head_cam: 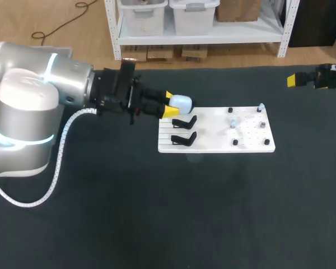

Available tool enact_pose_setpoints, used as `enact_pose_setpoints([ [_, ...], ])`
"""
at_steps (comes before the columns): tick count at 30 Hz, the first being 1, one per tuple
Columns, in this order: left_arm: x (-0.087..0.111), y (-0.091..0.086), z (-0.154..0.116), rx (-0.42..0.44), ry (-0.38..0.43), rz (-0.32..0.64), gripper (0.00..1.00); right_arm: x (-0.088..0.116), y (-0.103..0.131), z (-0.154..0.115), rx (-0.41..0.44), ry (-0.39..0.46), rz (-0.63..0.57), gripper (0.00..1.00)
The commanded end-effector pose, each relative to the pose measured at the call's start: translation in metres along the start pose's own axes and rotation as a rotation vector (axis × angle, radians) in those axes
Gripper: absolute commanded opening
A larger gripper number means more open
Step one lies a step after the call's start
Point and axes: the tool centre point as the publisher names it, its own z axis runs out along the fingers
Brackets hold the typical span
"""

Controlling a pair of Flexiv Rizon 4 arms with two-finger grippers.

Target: Pick up each earbud case from the left stands, insert the matching earbuds, close the lid, and place the case in the box.

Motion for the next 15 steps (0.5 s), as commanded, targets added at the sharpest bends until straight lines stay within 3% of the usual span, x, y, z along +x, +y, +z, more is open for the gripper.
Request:
enact_pose_setpoints([
  [1, -0.0065, -0.0066, -0.0049, -0.063, -0.011, 0.004, 0.00, 0.0001, 0.0001, -0.0003, 0.000, 0.000, 0.000, 1.00],
  [15, -0.0105, -0.0058, -0.0070, -0.090, -0.014, -0.006, 0.00, 0.0001, 0.0001, -0.0003, 0.000, 0.000, 0.000, 1.00],
])
